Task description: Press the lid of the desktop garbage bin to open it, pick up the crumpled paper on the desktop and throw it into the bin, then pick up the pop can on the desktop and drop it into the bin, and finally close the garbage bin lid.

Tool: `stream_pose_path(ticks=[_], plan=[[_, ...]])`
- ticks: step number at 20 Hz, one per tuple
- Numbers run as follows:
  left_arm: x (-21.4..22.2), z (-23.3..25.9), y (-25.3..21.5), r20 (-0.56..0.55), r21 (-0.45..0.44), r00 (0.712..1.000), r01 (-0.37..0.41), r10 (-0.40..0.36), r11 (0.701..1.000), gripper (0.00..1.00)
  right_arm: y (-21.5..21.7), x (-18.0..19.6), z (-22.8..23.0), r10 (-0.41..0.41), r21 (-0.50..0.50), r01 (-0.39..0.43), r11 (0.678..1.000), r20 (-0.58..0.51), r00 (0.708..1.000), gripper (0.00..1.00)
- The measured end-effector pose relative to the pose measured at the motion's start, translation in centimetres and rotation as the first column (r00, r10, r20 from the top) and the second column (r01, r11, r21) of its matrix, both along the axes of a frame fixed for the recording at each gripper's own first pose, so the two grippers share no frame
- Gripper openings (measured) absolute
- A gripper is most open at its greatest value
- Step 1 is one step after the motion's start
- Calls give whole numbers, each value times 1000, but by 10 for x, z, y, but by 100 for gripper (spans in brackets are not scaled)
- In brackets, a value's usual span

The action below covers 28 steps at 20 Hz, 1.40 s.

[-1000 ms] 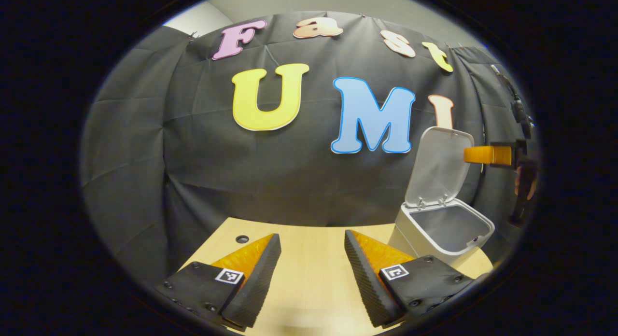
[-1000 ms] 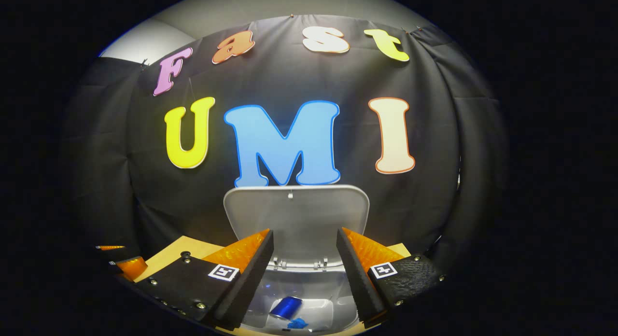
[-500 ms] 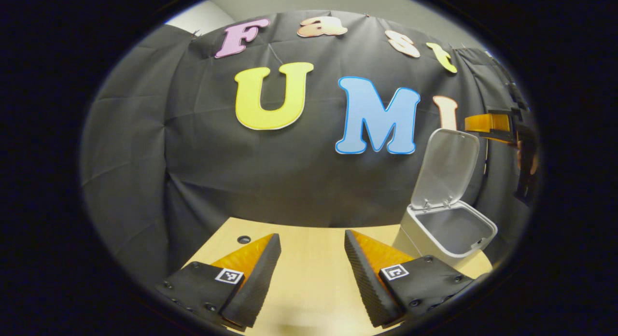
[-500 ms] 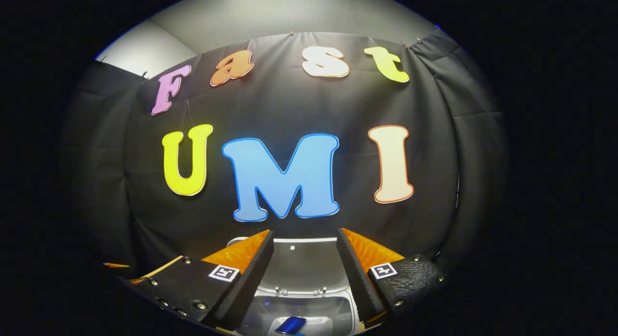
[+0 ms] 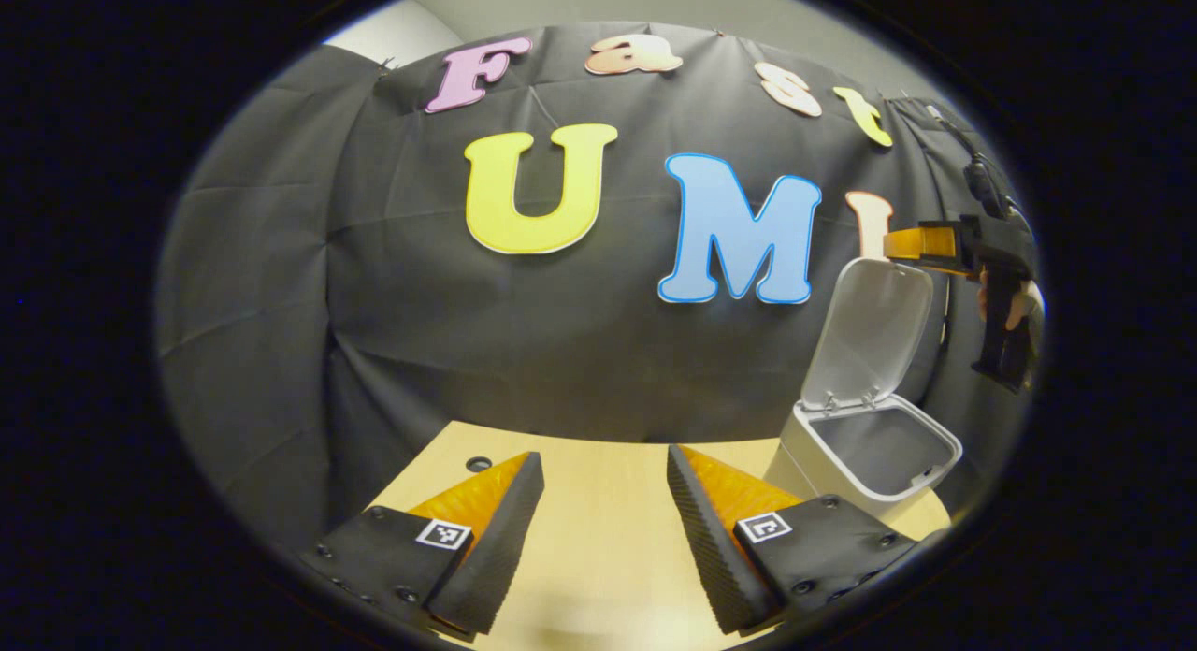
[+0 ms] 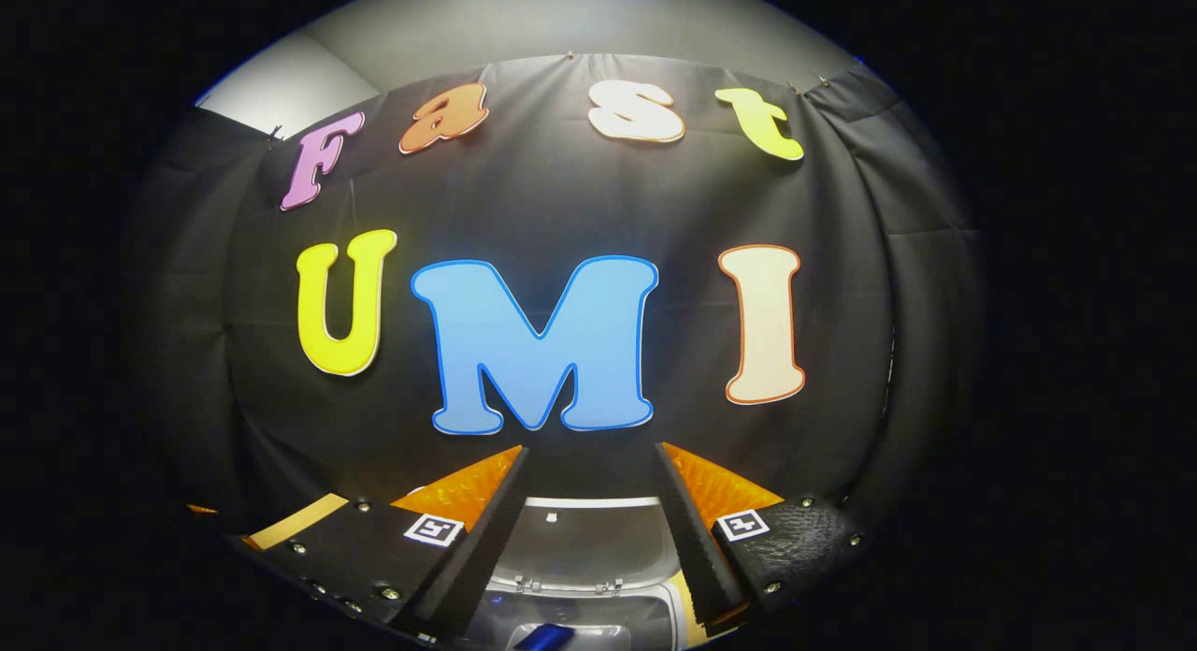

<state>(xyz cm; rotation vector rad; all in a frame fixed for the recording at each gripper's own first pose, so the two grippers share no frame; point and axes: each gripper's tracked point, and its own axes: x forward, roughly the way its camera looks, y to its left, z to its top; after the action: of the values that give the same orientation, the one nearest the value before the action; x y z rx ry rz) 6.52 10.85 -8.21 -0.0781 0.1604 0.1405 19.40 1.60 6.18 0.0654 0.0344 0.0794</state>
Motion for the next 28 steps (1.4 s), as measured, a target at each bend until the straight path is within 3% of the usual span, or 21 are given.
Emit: stream_pose_path(ticks=[6,17,28], plan=[[-6,2,8,1,4,1000,-10,10,1000,88,0,-10,-6,-2,-7,2,1000,-34,999,84],[-5,1,-23,4,18,998,59,-59,998,92,0,-76,-40,25,8,-24,1000,-145,989,84],[-12,-4,-58,3,20,994,110,-110,994,92,5,-119,-138,51,9,-51,999,-334,941,84]])
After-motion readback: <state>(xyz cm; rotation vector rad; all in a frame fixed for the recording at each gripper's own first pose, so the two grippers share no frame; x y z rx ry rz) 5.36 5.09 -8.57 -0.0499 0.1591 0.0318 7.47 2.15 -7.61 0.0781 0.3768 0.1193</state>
